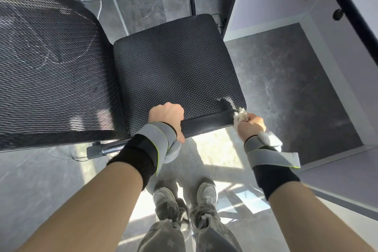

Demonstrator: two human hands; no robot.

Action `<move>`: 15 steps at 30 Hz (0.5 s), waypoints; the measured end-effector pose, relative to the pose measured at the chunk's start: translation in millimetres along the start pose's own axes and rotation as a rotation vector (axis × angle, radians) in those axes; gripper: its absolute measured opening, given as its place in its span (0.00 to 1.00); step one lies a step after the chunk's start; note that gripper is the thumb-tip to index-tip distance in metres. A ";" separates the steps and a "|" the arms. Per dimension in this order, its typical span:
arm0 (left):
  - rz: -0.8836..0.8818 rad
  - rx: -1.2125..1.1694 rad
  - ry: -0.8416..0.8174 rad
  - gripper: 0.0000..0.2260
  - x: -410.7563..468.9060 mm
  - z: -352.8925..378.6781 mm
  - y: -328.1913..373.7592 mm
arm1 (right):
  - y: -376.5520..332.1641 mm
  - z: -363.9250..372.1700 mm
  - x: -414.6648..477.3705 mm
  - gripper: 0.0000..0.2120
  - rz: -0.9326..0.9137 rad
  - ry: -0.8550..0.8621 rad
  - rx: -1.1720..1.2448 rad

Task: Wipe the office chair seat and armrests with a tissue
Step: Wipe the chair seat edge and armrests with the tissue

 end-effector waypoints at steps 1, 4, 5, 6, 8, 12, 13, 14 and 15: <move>-0.001 0.001 0.005 0.24 0.0 0.2 0.1 | -3.5 0.4 -3.8 0.13 -0.010 0.005 -0.026; -0.001 0.005 0.007 0.24 0.1 0.5 0.6 | -15.8 13.6 -13.4 0.15 -0.118 -0.058 -0.127; -0.002 0.006 0.007 0.24 0.4 0.2 0.4 | -18.3 15.7 -15.3 0.15 -0.147 -0.057 -0.161; -0.002 0.008 0.006 0.24 0.6 0.2 0.4 | -19.7 15.1 -18.5 0.15 -0.168 -0.042 -0.193; -0.004 0.006 0.008 0.24 0.5 0.1 0.0 | -22.1 12.5 -24.8 0.15 -0.198 -0.014 -0.259; -0.005 -0.001 0.016 0.23 -0.3 -0.5 -0.5 | -25.3 13.5 -37.2 0.18 -0.226 0.036 -0.338; -0.005 -0.001 0.017 0.23 -0.3 -0.9 -0.3 | -25.4 14.5 -41.4 0.19 -0.224 0.048 -0.373; -0.006 0.000 0.017 0.23 -0.3 -1.2 -0.1 | -26.8 15.4 -46.7 0.20 -0.234 0.065 -0.397; -0.007 0.000 0.018 0.23 -0.6 -1.6 -0.2 | -29.8 16.4 -53.4 0.20 -0.259 0.082 -0.389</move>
Point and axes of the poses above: each hand's wrist, its own x-axis towards the middle knuckle, its own z-axis out of the palm, y = z × x, the point moved 10 cm from there along x, towards the middle knuckle, and after that the axes turned 1 degree about -x, right-handed, at the moved point
